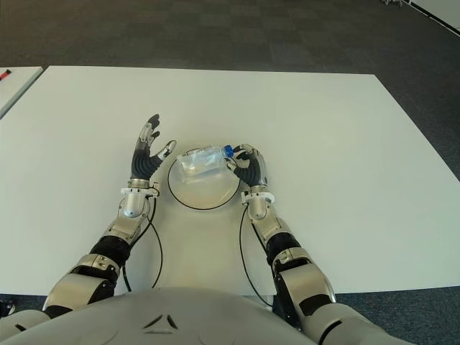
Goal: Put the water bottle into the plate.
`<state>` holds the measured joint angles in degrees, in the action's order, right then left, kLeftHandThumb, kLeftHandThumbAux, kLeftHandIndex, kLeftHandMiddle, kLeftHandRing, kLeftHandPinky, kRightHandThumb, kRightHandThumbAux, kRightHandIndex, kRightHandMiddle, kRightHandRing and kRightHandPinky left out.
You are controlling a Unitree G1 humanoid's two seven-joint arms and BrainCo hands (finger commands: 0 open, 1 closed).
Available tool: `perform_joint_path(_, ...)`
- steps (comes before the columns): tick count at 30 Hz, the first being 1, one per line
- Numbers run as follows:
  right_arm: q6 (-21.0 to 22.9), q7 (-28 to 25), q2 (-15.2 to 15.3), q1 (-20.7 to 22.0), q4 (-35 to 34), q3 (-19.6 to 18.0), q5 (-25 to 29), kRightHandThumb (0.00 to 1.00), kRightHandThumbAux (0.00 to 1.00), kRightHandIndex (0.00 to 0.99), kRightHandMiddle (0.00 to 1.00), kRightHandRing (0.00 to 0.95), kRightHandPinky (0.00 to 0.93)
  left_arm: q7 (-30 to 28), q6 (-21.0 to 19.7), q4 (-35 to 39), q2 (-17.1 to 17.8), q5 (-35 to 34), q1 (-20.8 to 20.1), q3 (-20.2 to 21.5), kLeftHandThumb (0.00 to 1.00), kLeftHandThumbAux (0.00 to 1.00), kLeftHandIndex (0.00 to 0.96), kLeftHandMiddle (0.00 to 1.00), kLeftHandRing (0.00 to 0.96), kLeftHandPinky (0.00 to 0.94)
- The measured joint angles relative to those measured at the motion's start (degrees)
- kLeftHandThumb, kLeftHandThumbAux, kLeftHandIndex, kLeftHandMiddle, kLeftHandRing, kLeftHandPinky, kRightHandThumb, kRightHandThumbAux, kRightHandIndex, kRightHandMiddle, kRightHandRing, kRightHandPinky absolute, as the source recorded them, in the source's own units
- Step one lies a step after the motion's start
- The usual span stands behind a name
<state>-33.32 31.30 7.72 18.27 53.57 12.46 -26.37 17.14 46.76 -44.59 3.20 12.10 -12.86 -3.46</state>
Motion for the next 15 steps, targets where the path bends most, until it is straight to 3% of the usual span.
perform_joint_path(15, -0.2, -3.5, -0.3, -0.1, 0.1, -1.4, 2.9, 0.704, 0.726, 0.41, 0.416, 0.447, 0.46, 0.0, 1.1, -2.6, -0.5, 0.0, -0.9, 0.5, 0.246, 0.594, 0.0, 0.071, 0.052, 0.045)
